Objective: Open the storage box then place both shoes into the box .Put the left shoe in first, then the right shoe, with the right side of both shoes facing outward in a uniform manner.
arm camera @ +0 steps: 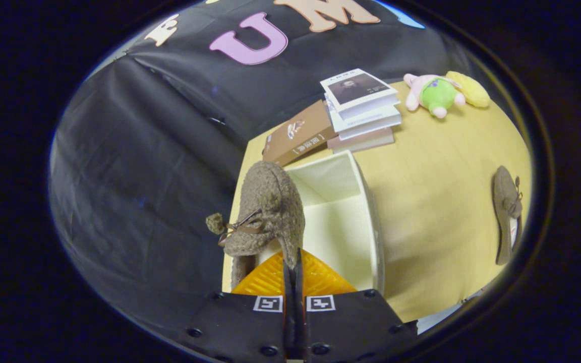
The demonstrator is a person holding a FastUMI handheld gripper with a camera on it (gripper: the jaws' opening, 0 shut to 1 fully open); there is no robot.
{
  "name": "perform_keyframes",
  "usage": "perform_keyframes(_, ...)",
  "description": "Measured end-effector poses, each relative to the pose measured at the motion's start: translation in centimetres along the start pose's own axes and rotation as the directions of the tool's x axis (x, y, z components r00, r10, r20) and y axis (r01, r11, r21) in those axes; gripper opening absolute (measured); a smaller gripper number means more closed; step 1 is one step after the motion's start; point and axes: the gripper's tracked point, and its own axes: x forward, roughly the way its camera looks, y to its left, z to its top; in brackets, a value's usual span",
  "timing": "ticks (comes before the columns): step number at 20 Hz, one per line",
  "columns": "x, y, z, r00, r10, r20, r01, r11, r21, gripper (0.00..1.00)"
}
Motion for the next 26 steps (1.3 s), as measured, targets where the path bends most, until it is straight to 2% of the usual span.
perform_keyframes(9, 6.3, -0.9, -4.5, 0.986, -0.146, -0.085, 0.145, 0.989, -0.013, 0.03)
perform_keyframes(12, 7.5, -0.9, -5.0, 0.977, -0.175, -0.119, 0.176, 0.984, -0.004, 0.03)
perform_keyframes(16, 8.4, -0.4, -6.0, 0.965, -0.211, -0.154, 0.204, 0.977, -0.064, 0.03)
perform_keyframes(17, 8.5, -0.2, -6.3, 0.960, -0.217, -0.175, 0.208, 0.976, -0.072, 0.08)
perform_keyframes(18, 9.1, -0.3, -6.7, 0.961, -0.214, -0.178, 0.203, 0.976, -0.079, 0.08)
perform_keyframes(19, 8.9, -0.2, -6.5, 0.962, -0.206, -0.181, 0.194, 0.977, -0.086, 0.15)
perform_keyframes(20, 9.6, -0.1, -6.9, 0.962, -0.192, -0.195, 0.176, 0.980, -0.097, 0.16)
perform_keyframes(21, 9.0, 0.2, -7.2, 0.962, -0.180, -0.208, 0.159, 0.981, -0.112, 0.35)
perform_keyframes(26, 6.6, 2.7, -7.6, 0.978, -0.025, -0.207, -0.006, 0.989, -0.151, 0.76)
